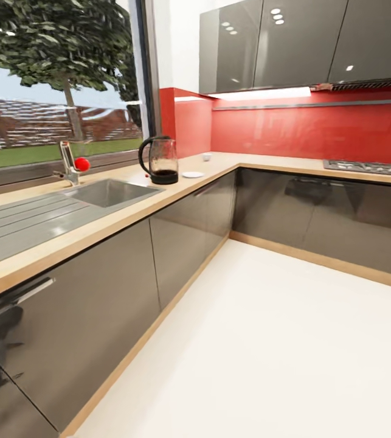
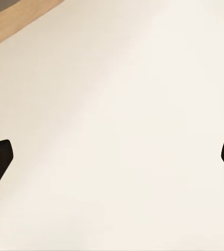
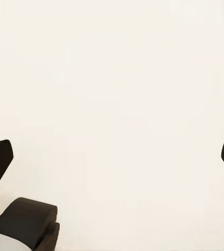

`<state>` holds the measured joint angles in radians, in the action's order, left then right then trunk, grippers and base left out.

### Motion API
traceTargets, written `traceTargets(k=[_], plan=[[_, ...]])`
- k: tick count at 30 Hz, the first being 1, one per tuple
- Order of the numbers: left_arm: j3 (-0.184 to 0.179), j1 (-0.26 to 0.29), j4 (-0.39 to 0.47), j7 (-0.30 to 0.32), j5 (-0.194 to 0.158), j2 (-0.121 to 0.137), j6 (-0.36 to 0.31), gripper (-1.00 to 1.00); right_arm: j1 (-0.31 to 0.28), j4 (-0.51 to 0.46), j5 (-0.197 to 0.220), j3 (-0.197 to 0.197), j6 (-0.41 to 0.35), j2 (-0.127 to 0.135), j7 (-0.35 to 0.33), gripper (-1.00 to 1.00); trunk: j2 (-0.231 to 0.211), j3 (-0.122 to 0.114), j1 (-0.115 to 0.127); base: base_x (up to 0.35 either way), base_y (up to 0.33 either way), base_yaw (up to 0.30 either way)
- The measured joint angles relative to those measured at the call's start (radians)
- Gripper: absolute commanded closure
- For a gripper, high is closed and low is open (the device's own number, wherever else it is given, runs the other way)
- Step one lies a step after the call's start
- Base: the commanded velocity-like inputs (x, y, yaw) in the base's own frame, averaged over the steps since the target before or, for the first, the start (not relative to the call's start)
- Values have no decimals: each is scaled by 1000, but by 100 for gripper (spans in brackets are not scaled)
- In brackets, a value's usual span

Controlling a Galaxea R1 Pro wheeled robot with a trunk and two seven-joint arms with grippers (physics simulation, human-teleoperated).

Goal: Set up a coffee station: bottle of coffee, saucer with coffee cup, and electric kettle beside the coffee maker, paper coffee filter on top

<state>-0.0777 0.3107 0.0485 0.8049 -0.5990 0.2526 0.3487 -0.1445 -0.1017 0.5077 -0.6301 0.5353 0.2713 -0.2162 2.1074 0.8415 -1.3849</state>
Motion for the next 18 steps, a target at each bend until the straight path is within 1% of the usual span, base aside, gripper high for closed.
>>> traceTargets(k=[18], plan=[[0,0,-1,0,0,0,0,-100,0,0,0,0,0,0,0,-100,0,0,0,264,-193,0]])
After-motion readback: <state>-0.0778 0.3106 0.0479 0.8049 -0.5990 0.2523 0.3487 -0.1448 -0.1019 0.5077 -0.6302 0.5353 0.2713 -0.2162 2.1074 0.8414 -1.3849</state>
